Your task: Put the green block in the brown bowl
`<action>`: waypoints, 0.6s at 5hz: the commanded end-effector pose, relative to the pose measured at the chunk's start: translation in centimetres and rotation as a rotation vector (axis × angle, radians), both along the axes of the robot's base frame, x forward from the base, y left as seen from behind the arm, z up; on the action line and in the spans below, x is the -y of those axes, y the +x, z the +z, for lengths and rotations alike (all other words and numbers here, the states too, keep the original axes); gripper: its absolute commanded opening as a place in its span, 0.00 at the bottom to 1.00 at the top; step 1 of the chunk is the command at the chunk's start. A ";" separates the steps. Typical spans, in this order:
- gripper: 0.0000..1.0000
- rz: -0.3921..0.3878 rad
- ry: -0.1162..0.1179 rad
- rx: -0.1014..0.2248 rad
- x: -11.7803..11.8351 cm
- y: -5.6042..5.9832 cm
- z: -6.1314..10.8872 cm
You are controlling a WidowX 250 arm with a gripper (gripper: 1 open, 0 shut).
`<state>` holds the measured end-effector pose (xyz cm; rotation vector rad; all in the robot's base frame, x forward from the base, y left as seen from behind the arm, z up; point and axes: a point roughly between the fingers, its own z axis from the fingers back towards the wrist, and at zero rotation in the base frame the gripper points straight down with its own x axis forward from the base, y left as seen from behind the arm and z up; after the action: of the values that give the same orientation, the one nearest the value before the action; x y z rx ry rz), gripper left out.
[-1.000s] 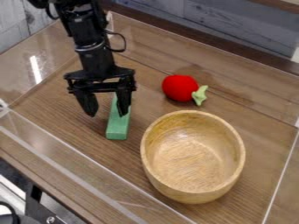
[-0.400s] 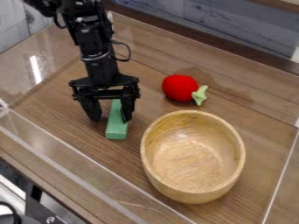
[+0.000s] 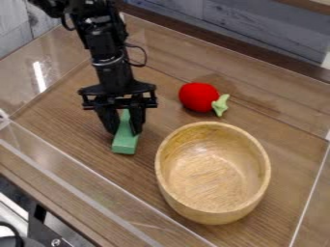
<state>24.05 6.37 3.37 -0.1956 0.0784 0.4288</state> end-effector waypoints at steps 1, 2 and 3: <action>0.00 -0.035 -0.001 0.083 1.0 0.8 3.9; 0.00 -0.074 -0.033 0.107 3.3 0.8 6.5; 0.00 -0.107 -0.051 0.105 6.8 0.1 7.1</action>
<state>23.94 -0.75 9.58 -0.2605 0.0346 0.2944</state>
